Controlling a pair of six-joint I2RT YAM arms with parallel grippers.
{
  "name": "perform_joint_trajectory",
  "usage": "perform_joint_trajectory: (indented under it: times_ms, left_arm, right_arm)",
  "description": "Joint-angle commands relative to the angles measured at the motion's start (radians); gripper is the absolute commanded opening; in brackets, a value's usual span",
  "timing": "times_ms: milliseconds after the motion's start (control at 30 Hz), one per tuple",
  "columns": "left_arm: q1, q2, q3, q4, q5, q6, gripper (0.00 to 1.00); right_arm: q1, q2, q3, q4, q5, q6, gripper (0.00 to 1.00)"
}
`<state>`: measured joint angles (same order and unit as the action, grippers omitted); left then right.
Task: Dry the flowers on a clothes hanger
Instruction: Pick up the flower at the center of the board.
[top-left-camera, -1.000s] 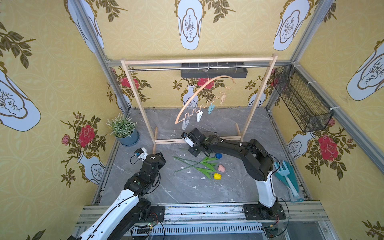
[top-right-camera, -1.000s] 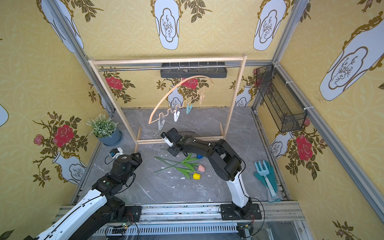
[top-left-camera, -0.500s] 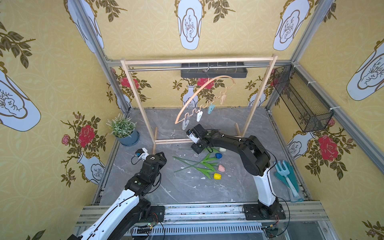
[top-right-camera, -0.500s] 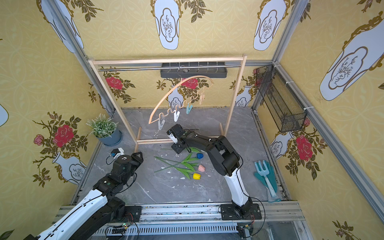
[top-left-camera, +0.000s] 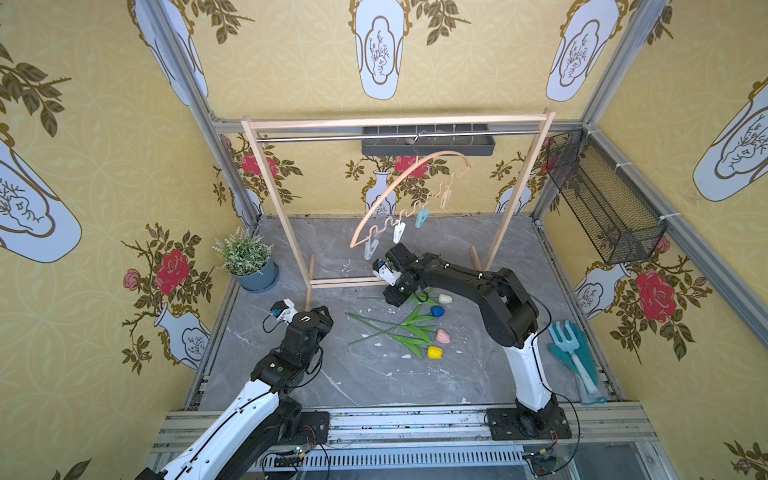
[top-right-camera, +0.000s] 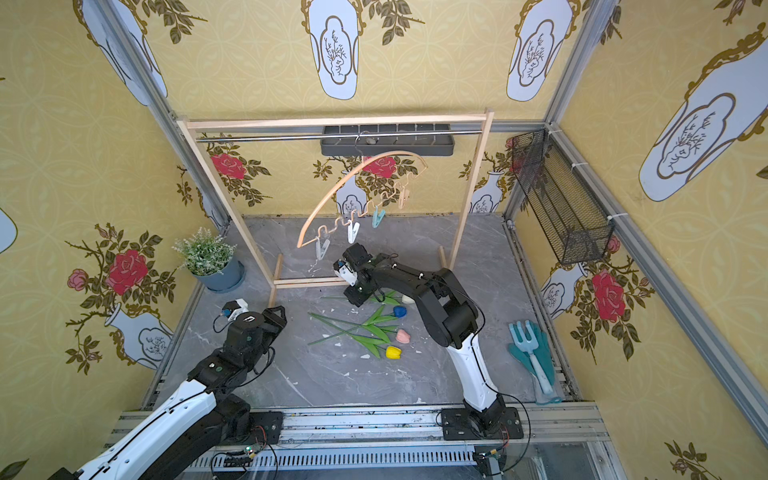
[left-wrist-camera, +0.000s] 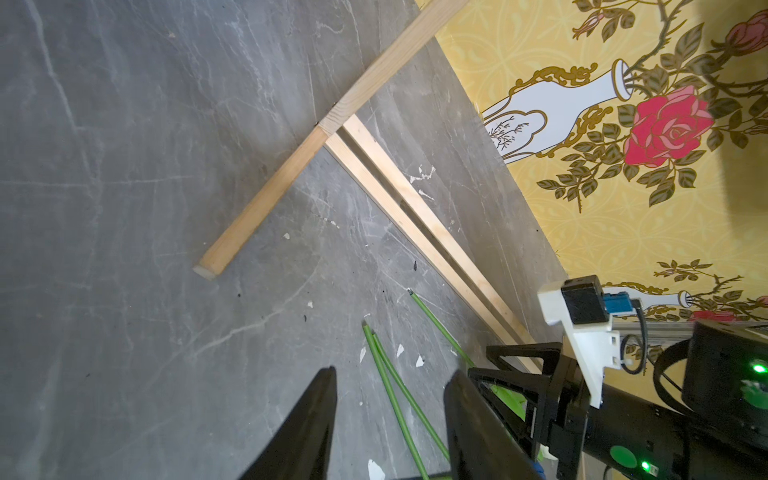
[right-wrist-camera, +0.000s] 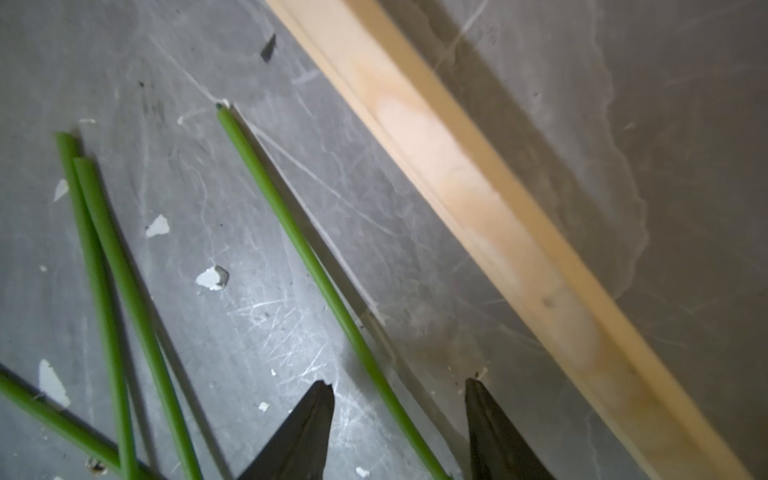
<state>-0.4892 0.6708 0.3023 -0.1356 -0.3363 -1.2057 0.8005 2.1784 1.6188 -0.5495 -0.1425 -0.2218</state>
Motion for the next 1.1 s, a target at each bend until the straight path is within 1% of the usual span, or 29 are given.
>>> perform_joint_trajectory:
  times_ms: [0,167,300,500,767,833,900,967,1000,1067]
  left_arm:
    - [0.000,0.006,-0.017,0.045,0.007,-0.012,0.47]
    - [0.000,0.023,-0.020,0.074,0.032,-0.016,0.47]
    - [0.001,0.021,-0.018,0.078,0.038,-0.001,0.47]
    - [0.000,0.016,-0.030,0.117,0.072,0.039,0.47]
    - [0.002,0.003,-0.075,0.346,0.216,0.174,0.58]
    - [0.007,0.011,-0.087,0.424,0.284,0.222,0.60]
    - [0.026,0.029,-0.110,0.538,0.392,0.248,0.59]
    - [0.060,0.068,-0.140,0.698,0.530,0.252,0.57]
    - [0.097,0.097,-0.150,0.790,0.601,0.242,0.57]
    - [0.131,0.177,-0.163,0.957,0.749,0.219,0.59]
  right_arm:
    - [0.004,0.017,-0.007,0.002,0.033,-0.007,0.48]
    - [0.018,0.019,-0.033,0.037,0.073,-0.009,0.29]
    - [0.025,-0.002,-0.071,0.082,0.093,-0.014,0.18]
    - [0.039,-0.030,-0.094,0.124,0.135,-0.043,0.12]
    - [0.053,-0.123,-0.117,0.154,0.118,-0.048,0.05]
    - [0.063,-0.163,-0.135,0.168,0.113,-0.037,0.05]
    - [0.066,-0.212,-0.162,0.185,0.086,-0.008,0.04]
    - [0.065,-0.263,-0.198,0.211,0.038,0.030,0.04]
    - [0.065,-0.288,-0.217,0.227,0.012,0.057,0.03]
    - [0.064,-0.347,-0.267,0.275,-0.042,0.110,0.03]
